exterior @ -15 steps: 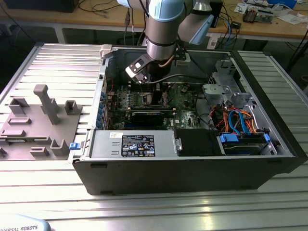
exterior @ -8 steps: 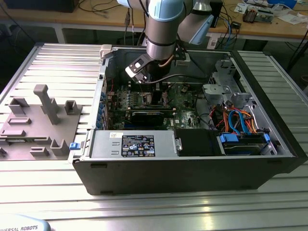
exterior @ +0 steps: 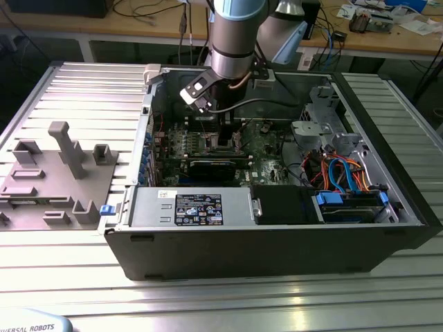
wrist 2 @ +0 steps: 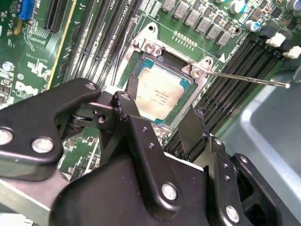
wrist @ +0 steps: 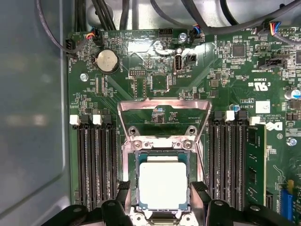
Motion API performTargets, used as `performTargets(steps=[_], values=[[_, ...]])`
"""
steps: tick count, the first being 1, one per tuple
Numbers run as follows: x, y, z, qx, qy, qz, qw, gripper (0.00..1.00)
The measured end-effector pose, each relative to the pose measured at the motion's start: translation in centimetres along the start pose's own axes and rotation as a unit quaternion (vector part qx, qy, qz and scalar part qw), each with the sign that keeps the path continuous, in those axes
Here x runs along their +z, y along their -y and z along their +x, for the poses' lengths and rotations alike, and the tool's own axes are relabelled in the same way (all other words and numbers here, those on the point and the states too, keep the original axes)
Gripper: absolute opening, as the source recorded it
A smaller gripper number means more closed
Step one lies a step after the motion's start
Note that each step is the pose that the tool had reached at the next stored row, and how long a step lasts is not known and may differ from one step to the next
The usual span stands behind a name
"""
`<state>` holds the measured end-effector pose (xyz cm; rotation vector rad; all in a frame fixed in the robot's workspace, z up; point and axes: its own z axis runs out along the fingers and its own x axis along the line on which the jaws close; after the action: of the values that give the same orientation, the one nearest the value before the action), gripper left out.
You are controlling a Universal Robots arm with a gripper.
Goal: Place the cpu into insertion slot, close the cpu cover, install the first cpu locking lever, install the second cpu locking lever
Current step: 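Place the cpu into insertion slot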
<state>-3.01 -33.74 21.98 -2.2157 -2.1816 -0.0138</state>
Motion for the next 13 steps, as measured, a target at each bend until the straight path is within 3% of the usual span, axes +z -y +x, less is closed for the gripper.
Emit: performTargets(steps=[4,6,7,11,13], values=[[-0.14,0.00,0.01,0.000,-0.0001,-0.0001,1.0000,0.60],[-0.17,0.00,0.00,0.000,0.0001,0.0000,1.0000,0.47],[-0.18,0.00,-0.06,0.000,0.0001,0.0001,1.0000,0.35],[-0.18,0.00,-0.38,-0.001,0.0001,0.0000,1.0000,0.11],[-0.19,0.00,-0.51,-0.001,0.0000,0.0000,1.0000,0.11]])
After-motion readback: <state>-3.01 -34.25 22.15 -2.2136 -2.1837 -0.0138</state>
